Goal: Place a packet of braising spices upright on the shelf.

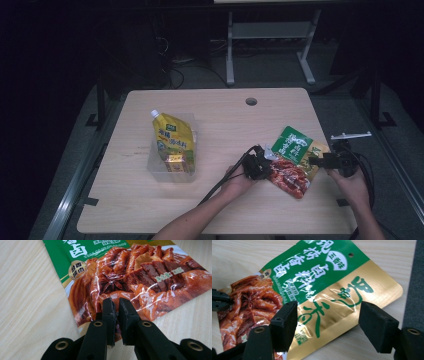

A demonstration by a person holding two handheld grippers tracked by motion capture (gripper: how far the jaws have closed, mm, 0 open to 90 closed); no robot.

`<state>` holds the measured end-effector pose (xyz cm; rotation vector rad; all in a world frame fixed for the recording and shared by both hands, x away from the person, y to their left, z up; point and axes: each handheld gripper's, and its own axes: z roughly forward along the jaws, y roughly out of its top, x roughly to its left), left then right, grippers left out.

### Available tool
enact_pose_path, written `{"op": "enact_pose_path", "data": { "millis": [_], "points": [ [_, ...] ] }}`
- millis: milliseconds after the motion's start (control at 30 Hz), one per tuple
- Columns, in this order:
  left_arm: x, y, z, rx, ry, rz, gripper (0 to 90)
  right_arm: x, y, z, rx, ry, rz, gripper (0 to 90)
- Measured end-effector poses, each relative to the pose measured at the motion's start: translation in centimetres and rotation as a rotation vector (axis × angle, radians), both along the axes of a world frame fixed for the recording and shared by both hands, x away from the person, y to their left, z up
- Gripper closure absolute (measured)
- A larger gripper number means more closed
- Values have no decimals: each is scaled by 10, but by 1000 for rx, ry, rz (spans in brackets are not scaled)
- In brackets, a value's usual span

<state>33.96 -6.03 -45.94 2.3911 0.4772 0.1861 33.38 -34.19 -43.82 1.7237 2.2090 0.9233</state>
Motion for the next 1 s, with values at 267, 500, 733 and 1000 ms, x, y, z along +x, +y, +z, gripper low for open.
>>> {"op": "enact_pose_path", "data": {
  "millis": [267,500,733,1000],
  "points": [
    [-1,-3,0,26,-3,0,836,0,-11,-8,28,32,-58,305],
    [-2,-5,0,45,-15,-3,843,2,-20,-17,56,62,-91,304],
    [-3,-6,0,56,-16,-5,843,4,-23,-21,106,69,-105,329],
    [-2,-6,0,52,-16,-6,843,4,-22,-23,177,83,-78,418]
  ]
}}
